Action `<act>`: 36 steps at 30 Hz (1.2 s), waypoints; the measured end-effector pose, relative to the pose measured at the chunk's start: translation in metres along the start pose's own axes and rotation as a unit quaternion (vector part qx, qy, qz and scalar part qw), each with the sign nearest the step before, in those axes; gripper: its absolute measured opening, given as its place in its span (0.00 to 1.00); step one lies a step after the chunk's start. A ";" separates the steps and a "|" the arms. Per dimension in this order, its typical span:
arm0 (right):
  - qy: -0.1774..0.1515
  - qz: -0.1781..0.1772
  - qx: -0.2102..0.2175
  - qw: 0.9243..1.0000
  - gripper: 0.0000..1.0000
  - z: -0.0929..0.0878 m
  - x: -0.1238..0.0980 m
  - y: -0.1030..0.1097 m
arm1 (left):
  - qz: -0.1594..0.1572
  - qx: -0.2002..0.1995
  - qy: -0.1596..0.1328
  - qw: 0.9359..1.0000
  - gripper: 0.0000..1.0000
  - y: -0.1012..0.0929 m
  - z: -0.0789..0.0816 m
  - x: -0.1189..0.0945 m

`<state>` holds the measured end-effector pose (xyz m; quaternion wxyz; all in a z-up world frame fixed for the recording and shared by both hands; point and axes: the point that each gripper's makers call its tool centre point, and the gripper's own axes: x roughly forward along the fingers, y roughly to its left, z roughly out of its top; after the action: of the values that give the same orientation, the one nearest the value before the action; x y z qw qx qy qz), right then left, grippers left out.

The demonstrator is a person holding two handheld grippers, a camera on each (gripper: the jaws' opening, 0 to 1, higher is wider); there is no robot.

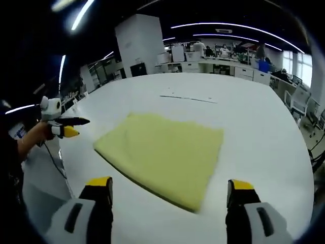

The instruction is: Fold the garment on the visible template until the final outline fits inside the template.

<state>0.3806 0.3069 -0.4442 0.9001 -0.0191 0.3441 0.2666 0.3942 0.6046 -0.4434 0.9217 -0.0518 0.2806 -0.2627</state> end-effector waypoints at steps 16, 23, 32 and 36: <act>-0.045 0.011 -0.021 0.999 0.99 0.025 -0.031 0.034 | 0.006 0.067 0.002 0.998 0.99 -0.031 0.015 -0.031; -0.086 -0.001 -0.010 0.996 0.99 0.036 -0.038 0.037 | 0.001 0.067 0.009 0.998 0.99 -0.036 0.010 -0.032; -0.075 -0.027 -0.032 0.996 0.99 0.025 -0.046 0.035 | 0.019 0.066 0.006 0.998 0.98 -0.033 0.010 -0.040; -0.078 -0.027 -0.025 0.996 0.99 0.022 -0.048 0.035 | 0.030 0.058 0.000 0.998 0.97 -0.028 0.010 -0.045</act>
<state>0.3470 0.3190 -0.3917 0.9304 -0.0297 0.2653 0.2513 0.3554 0.6032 -0.4067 0.9307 0.0103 0.2658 -0.2509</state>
